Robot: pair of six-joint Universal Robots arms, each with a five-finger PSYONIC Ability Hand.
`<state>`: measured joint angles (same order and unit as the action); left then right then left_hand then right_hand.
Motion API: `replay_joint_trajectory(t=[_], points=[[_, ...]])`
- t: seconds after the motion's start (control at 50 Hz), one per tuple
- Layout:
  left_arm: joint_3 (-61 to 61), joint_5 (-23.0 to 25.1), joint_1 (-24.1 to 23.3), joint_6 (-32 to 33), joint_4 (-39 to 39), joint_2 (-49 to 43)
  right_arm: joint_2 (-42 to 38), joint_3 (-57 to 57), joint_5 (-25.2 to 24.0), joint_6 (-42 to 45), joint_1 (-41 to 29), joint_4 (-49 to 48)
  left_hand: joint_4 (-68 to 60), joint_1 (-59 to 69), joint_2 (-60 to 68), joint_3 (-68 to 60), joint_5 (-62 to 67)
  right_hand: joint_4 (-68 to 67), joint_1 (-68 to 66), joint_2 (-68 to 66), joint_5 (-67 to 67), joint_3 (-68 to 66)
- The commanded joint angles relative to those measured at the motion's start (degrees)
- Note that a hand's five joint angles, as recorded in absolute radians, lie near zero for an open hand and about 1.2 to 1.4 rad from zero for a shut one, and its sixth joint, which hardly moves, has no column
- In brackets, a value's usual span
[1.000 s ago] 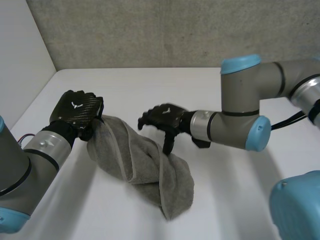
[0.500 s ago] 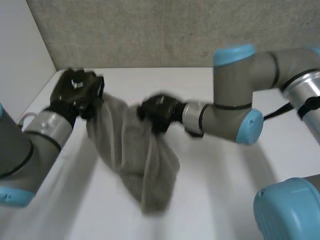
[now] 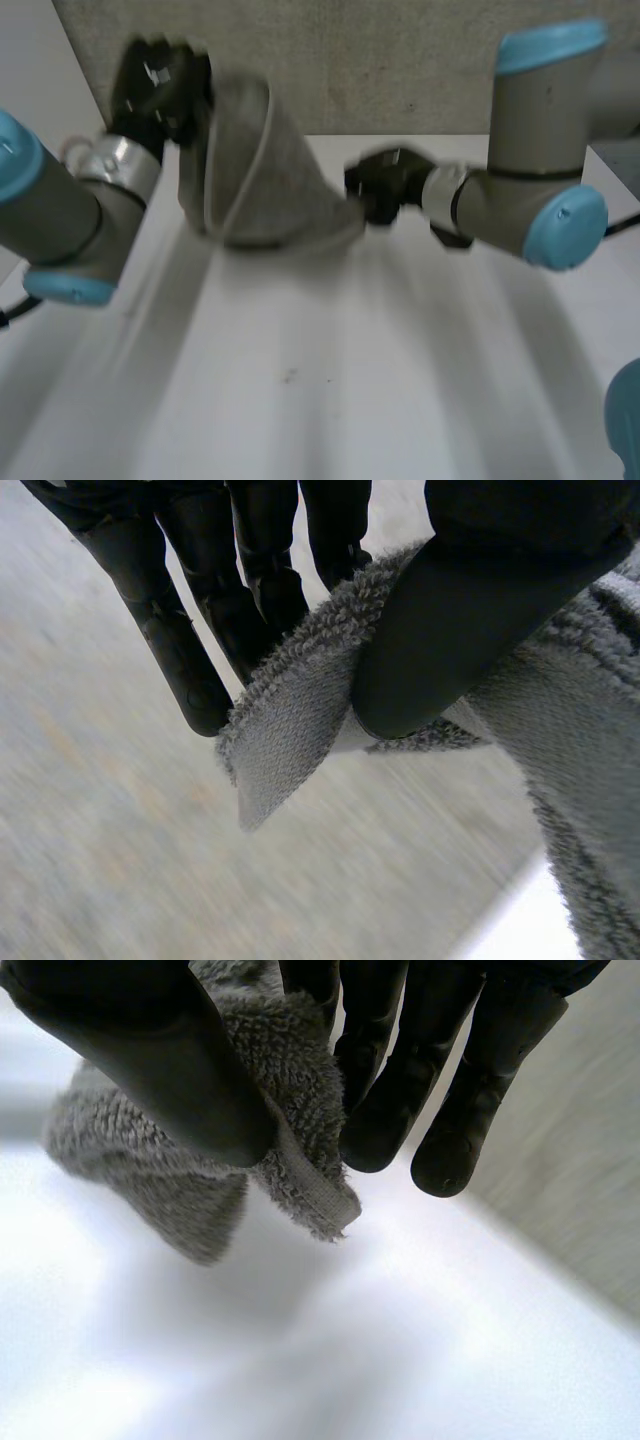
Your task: Fold the towel.
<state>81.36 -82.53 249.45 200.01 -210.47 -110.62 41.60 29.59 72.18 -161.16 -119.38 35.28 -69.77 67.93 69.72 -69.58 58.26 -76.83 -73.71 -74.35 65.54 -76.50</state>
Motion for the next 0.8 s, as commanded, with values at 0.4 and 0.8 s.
replay_joint_trajectory(t=[0.4,0.8], points=[[25.4,0.4,0.9,5.5,0.5,3.9,18.9,44.0,-0.5,16.9,4.8,-10.2,-10.2,12.1,10.3,-10.4,11.7,-3.2,-6.3,-5.6,4.5,-3.5],[33.5,0.4,0.9,5.6,0.4,11.8,22.0,53.7,2.6,33.8,6.4,-1.2,-10.2,12.1,10.3,-10.4,11.7,65.1,62.0,62.6,-63.8,64.7]])
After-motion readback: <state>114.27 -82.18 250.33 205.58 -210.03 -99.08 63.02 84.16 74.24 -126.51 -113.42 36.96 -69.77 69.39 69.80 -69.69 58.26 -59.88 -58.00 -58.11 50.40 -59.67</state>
